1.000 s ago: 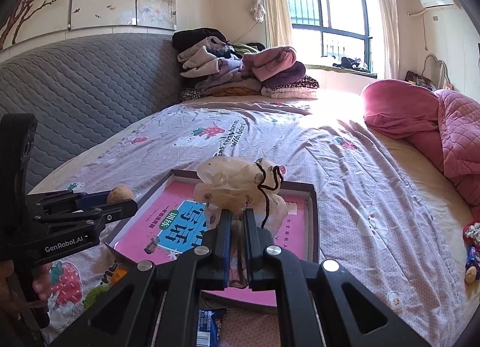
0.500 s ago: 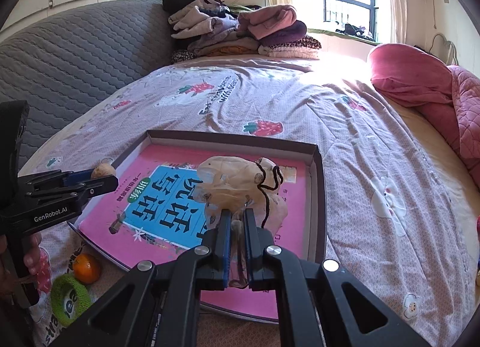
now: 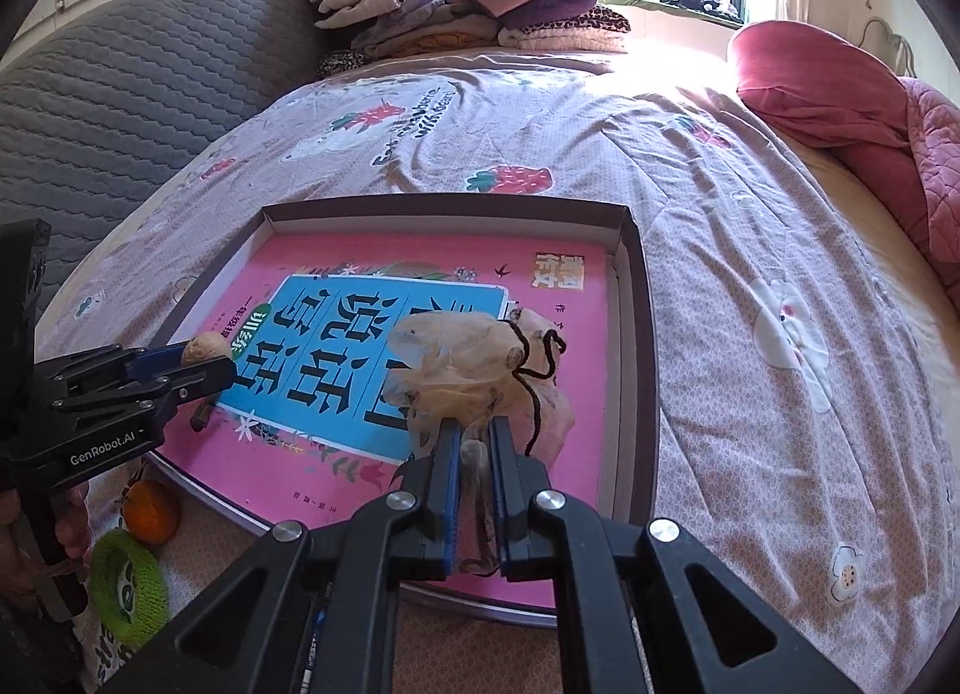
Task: Organize objects
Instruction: 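Lower the walnut into the tray and open the left tool while the right tool releases the mesh bag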
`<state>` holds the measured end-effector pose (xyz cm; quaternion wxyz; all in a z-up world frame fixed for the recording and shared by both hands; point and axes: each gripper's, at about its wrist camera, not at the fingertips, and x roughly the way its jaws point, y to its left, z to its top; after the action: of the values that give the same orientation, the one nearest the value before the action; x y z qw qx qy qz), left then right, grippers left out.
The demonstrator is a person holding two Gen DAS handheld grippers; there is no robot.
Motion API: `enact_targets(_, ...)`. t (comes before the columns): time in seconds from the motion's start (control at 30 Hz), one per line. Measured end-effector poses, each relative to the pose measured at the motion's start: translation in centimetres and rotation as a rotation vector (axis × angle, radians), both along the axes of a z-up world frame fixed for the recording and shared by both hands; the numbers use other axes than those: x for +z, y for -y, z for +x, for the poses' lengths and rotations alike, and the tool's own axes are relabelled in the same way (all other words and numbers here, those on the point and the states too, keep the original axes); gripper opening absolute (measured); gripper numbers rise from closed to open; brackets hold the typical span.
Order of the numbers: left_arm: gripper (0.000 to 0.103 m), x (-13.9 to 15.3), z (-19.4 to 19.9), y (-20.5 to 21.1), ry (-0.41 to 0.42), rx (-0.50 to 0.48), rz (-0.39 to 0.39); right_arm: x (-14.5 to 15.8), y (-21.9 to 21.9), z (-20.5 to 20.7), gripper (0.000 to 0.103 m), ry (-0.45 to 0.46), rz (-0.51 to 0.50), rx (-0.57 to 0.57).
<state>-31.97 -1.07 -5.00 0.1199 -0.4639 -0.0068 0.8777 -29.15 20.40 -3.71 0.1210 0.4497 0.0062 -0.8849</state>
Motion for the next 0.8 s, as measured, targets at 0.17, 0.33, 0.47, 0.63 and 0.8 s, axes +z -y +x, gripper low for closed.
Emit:
enact_targets(0.17,0.034,-0.5,0.0,-0.2,0.016,-0.004,-0.016,-0.3,0.1,0.0,0.011,0.014,0.008,-0.001)
enact_targets(0.33,0.034,-0.4,-0.3,0.0,0.028,-0.002,-0.015,-0.6,0.1,-0.1,0.013,0.029,0.014,0.001)
enact_targets(0.47,0.039,-0.3,-0.4,0.3,0.03,0.009,-0.008,-0.3,0.2,-0.2,0.014,0.013,0.022,-0.007)
enact_targets(0.63,0.048,0.4,-0.3,0.5,0.013,0.01,0.009,0.0,0.0,-0.2,0.015,0.006,0.032,-0.015)
enact_targets(0.8,0.055,1.0,-0.1,0.6,-0.001,0.017,0.019,0.4,-0.3,-0.2,0.017,-0.005,0.028,-0.028)
